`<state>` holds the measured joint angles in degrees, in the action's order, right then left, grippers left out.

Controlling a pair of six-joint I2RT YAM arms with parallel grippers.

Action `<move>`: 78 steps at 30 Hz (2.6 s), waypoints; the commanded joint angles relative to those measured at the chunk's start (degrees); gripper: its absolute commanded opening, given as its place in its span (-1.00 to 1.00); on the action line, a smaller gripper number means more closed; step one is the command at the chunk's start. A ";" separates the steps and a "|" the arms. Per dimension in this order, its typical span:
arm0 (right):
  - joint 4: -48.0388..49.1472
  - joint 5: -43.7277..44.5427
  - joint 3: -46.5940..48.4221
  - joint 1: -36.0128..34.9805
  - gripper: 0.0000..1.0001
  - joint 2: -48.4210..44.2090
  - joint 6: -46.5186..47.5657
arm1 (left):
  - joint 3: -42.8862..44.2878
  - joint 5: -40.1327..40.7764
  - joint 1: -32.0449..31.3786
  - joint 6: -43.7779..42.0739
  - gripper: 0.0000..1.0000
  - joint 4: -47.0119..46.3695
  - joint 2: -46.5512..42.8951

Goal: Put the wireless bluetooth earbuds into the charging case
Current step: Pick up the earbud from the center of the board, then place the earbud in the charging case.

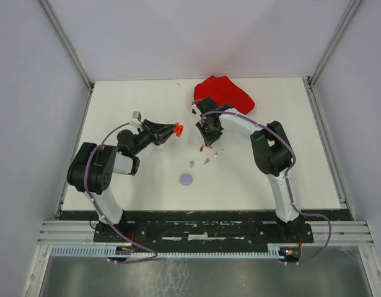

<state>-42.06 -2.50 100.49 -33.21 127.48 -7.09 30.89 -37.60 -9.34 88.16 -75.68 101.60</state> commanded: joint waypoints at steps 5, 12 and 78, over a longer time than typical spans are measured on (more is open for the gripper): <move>4.35 1.10 1.05 0.34 -0.65 -7.13 1.07 | -0.33 -0.55 0.20 3.14 -0.94 -5.36 1.76; 16.55 -0.31 -7.27 0.46 -0.71 -18.12 -0.85 | -0.06 -1.07 -0.47 5.16 -0.94 -7.20 3.62; 80.09 -22.02 -49.40 0.45 -1.00 -36.38 -4.77 | 7.64 -1.50 -8.94 24.05 -0.94 -23.37 10.87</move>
<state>34.33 -23.92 51.37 -32.88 90.94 -12.53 36.82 -38.09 -17.87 109.73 -87.57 114.02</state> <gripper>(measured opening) 0.241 0.308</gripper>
